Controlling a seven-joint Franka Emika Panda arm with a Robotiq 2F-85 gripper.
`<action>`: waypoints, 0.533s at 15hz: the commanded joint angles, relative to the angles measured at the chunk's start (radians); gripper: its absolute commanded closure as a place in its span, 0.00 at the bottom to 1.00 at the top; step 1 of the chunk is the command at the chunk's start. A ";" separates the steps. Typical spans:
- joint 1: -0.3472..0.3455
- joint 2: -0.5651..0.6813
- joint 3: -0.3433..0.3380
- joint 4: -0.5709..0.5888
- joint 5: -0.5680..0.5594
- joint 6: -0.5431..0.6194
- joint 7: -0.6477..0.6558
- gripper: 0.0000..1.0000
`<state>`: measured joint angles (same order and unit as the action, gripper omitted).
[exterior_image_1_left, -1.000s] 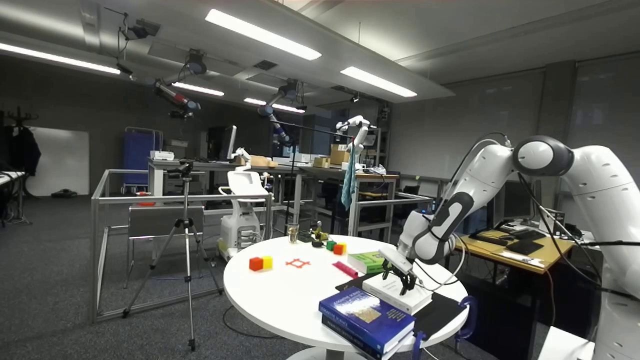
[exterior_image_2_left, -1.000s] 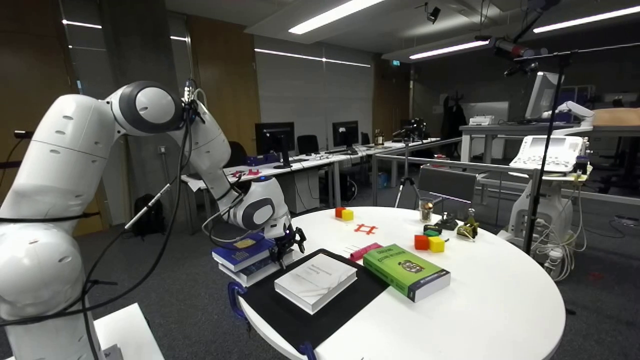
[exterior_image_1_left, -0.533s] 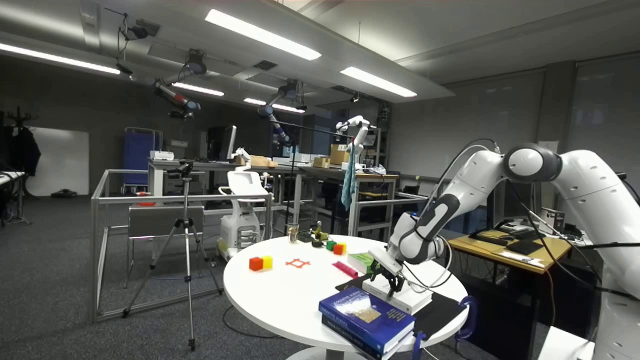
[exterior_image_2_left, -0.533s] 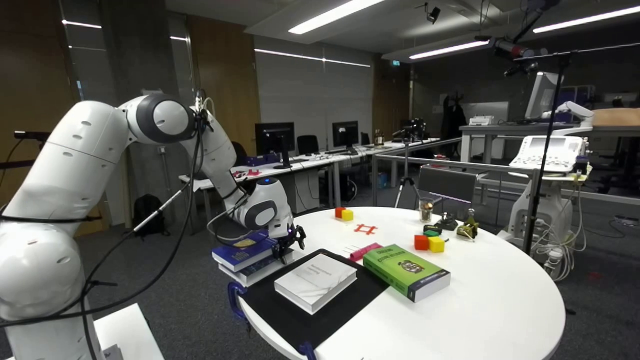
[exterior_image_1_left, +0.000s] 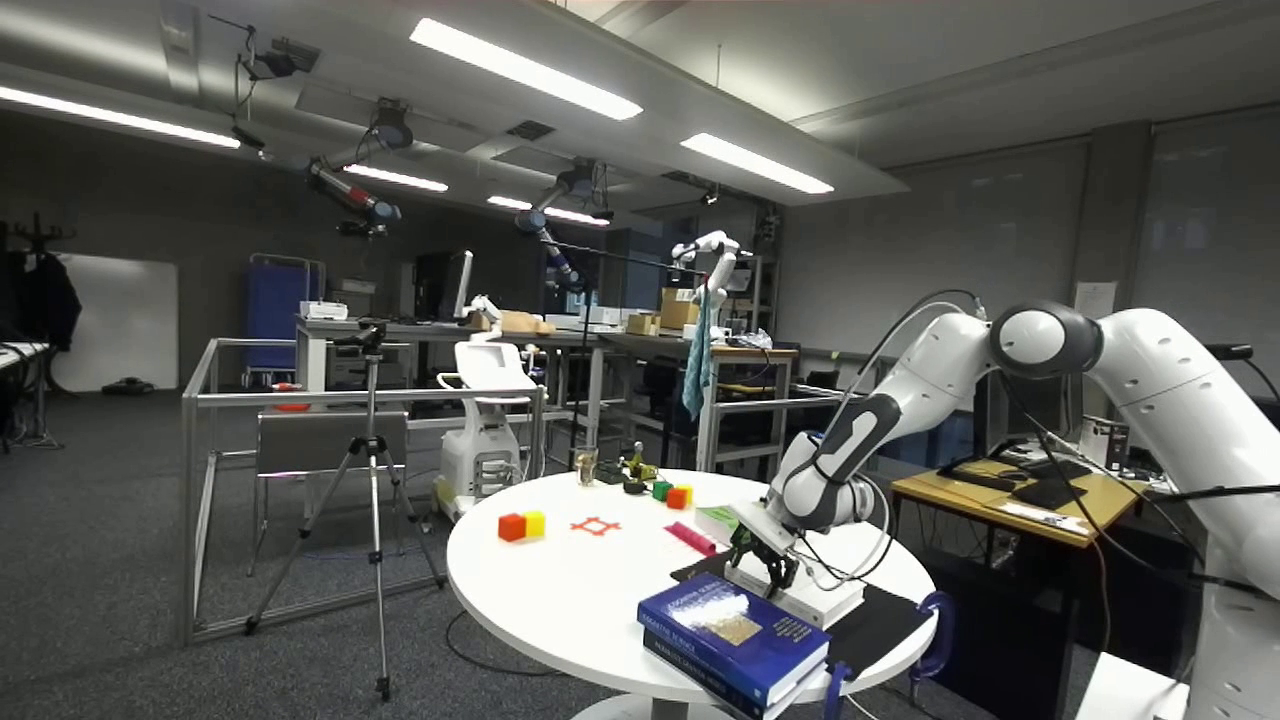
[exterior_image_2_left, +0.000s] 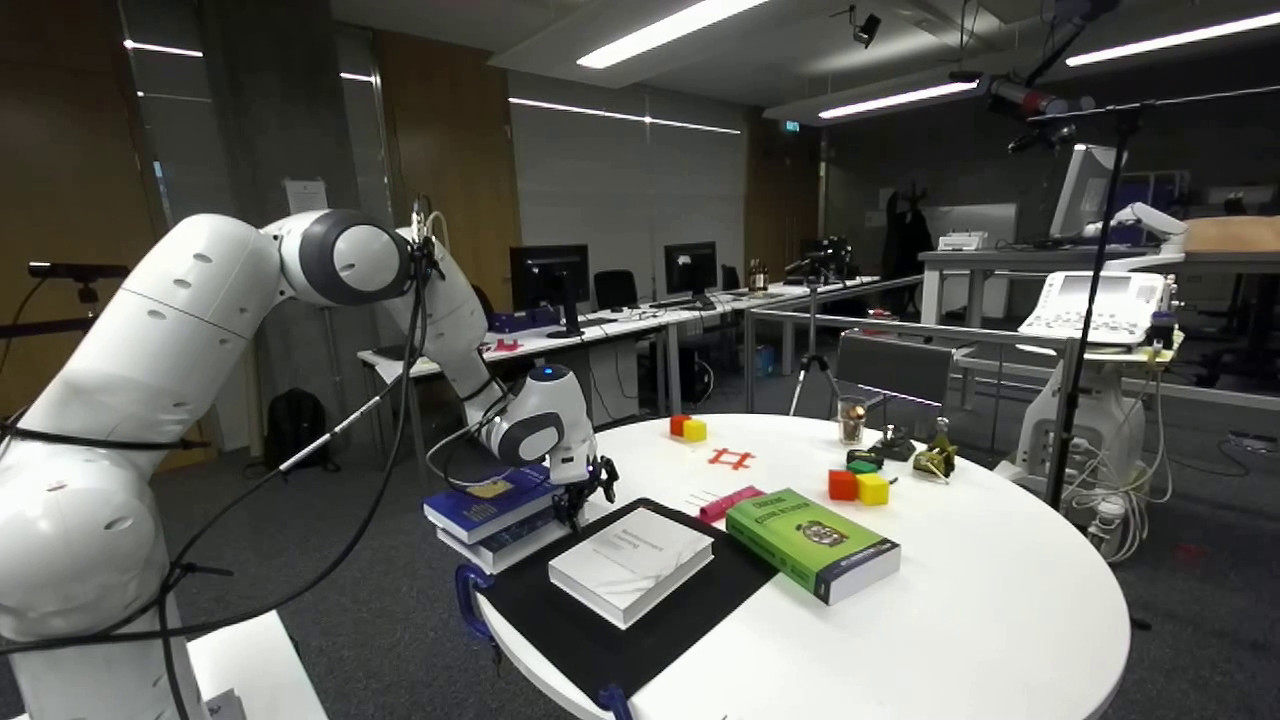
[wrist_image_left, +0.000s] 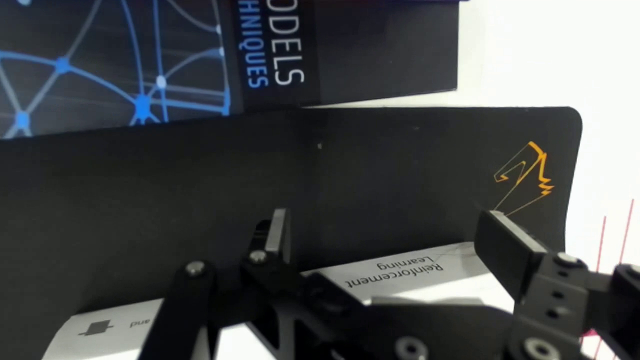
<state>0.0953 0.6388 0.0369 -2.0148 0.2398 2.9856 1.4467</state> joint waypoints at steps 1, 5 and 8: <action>-0.016 0.035 0.004 0.045 0.037 -0.032 -0.065 0.00; -0.018 0.066 0.005 0.059 0.041 -0.030 -0.083 0.00; -0.017 0.084 0.004 0.067 0.041 -0.027 -0.094 0.00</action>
<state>0.0894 0.7069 0.0335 -1.9803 0.2485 2.9854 1.4077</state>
